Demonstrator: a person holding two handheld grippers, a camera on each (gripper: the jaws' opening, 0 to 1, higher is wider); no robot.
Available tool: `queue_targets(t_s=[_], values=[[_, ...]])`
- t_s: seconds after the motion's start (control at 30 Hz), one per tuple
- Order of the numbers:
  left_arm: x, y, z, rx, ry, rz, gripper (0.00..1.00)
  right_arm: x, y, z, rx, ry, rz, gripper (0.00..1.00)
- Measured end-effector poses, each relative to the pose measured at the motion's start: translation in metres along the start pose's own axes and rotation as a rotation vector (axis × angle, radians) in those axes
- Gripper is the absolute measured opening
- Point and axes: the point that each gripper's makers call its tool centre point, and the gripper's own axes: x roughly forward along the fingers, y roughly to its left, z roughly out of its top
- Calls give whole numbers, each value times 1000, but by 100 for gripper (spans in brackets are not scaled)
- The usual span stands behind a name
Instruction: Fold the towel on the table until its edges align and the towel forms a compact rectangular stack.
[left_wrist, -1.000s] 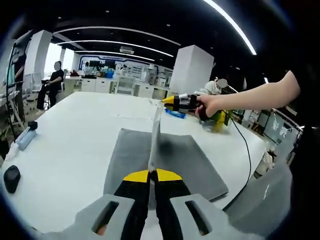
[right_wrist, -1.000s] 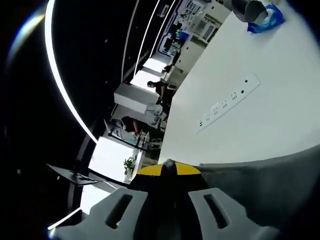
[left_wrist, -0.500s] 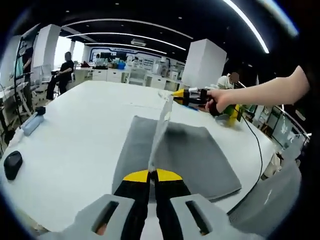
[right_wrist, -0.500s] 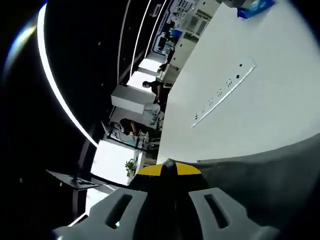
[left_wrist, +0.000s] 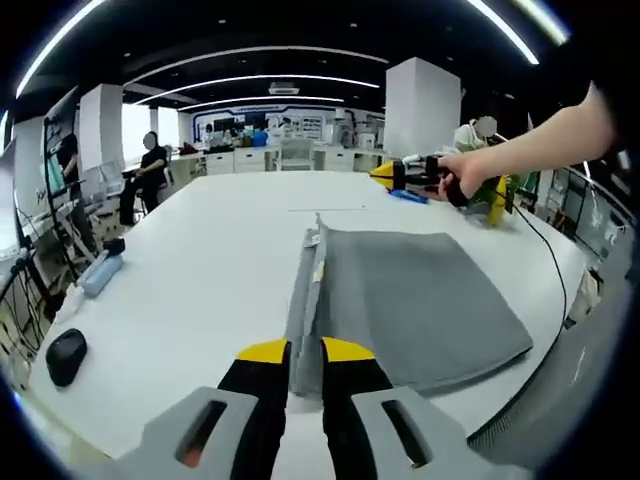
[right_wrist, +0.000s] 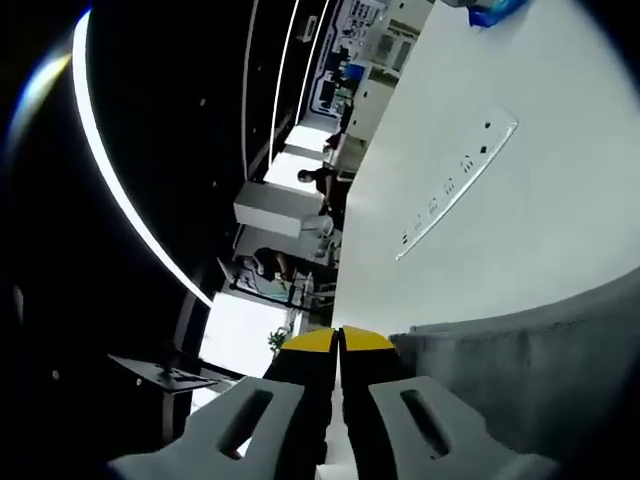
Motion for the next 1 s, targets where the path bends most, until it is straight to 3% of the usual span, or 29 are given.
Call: queue_targets(t_s=[0.3, 0.4, 0.77, 1.0], values=[[-2, -23, 13, -37, -18, -61, 11, -30, -22, 5, 4, -18, -47, 0], [-2, -36, 24, -53, -43, -109, 10, -42, -28, 8, -1, -28, -63, 0], [-2, -72, 50, 5, -47, -238, 2, -72, -45, 11, -93, 10, -127, 0], [-5, -84, 57, 38, -31, -251, 1, -96, -52, 11, -128, 21, -154, 0]])
